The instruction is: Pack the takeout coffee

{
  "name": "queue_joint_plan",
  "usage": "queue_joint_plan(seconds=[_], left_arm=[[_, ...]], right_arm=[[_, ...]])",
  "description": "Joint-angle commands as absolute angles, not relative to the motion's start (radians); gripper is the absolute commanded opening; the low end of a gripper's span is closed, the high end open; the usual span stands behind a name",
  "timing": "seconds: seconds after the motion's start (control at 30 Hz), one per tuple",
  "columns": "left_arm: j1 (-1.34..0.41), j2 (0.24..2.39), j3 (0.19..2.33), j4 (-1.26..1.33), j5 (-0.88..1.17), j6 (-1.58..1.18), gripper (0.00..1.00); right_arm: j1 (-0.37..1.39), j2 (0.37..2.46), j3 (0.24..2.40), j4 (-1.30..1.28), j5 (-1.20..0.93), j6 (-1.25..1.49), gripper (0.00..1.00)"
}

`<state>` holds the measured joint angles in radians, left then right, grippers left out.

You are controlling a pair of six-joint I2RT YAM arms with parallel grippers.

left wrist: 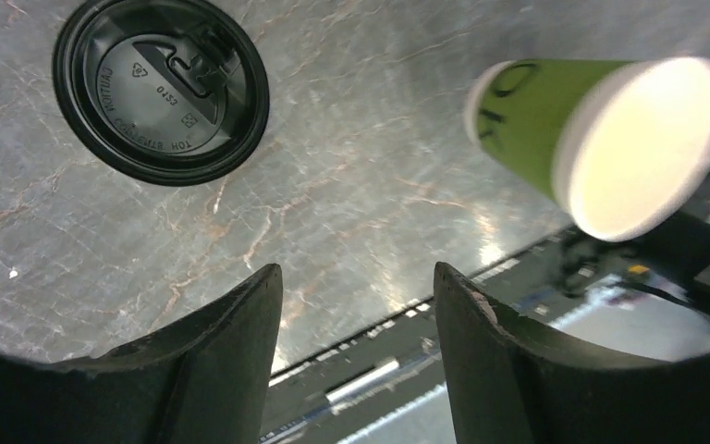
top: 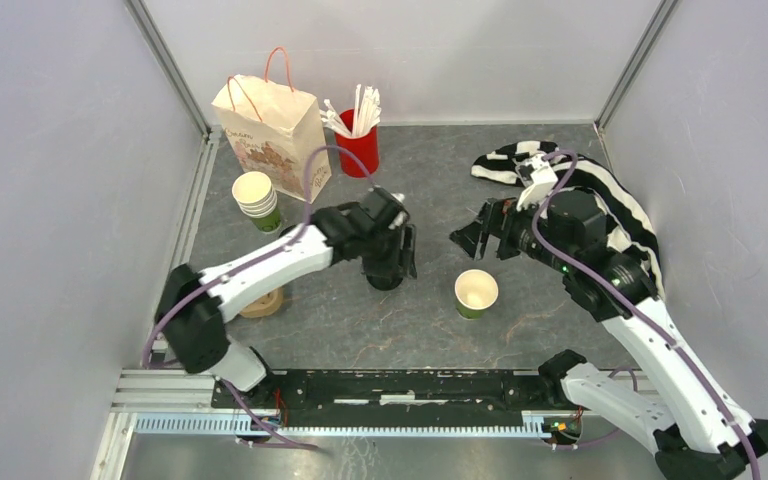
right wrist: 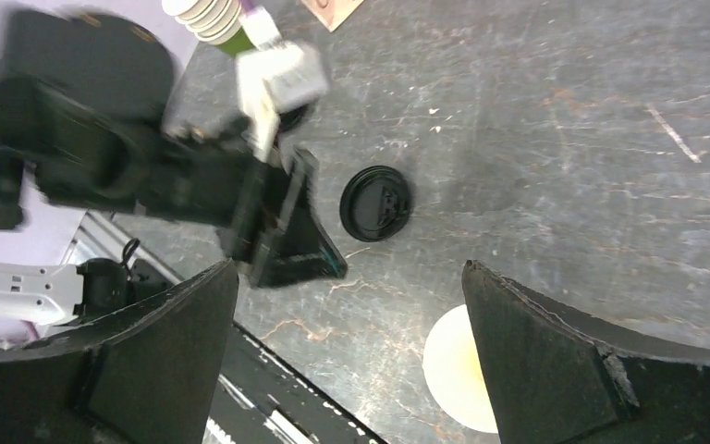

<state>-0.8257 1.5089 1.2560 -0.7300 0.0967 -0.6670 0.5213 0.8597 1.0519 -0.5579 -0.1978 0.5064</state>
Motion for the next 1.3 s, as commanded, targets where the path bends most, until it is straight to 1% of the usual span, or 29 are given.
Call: queue_joint_plan(seconds=[0.0, 0.13, 0.27, 0.5, 0.6, 0.8, 0.9, 1.07, 1.17, 1.27], left_arm=[[-0.891, 1.650, 1.310, -0.728, -0.107, -0.623, 0.66], [-0.892, 1.769, 1.364, -0.740, -0.186, -0.608, 0.60], [-0.891, 1.858, 1.408, -0.742, -0.190, -0.578, 0.55], [-0.891, 1.944, 1.458, -0.728, -0.178, -0.556, 0.47], [-0.891, 1.971, 1.471, -0.731, -0.187, -0.548, 0.45], [-0.887, 2.005, 1.486, -0.741, -0.223, -0.518, 0.36], [-0.881, 2.007, 1.479, -0.741, -0.228, -0.514, 0.31], [-0.881, 1.997, 1.478, -0.742, -0.227, -0.508, 0.17], [-0.880, 1.961, 1.492, -0.759, -0.221, -0.514, 0.09], [-0.881, 1.910, 1.526, -0.807, -0.210, -0.512, 0.03]], right_arm=[[0.518, 0.811, 1.103, -0.660, -0.077, 0.445, 0.98], [0.518, 0.786, 1.101, -0.682, -0.068, 0.456, 0.98], [0.518, 0.764, 1.109, -0.704, -0.049, 0.456, 0.98], [0.518, 0.742, 1.109, -0.732, -0.025, 0.446, 0.98], [0.518, 0.741, 1.112, -0.733, -0.026, 0.446, 0.98], [0.518, 0.735, 1.107, -0.741, -0.028, 0.445, 0.98], [0.519, 0.730, 1.102, -0.746, -0.028, 0.447, 0.98], [0.518, 0.725, 1.100, -0.752, -0.026, 0.446, 0.98], [0.517, 0.727, 1.100, -0.752, -0.029, 0.443, 0.98], [0.518, 0.734, 1.099, -0.751, -0.040, 0.433, 0.98]])
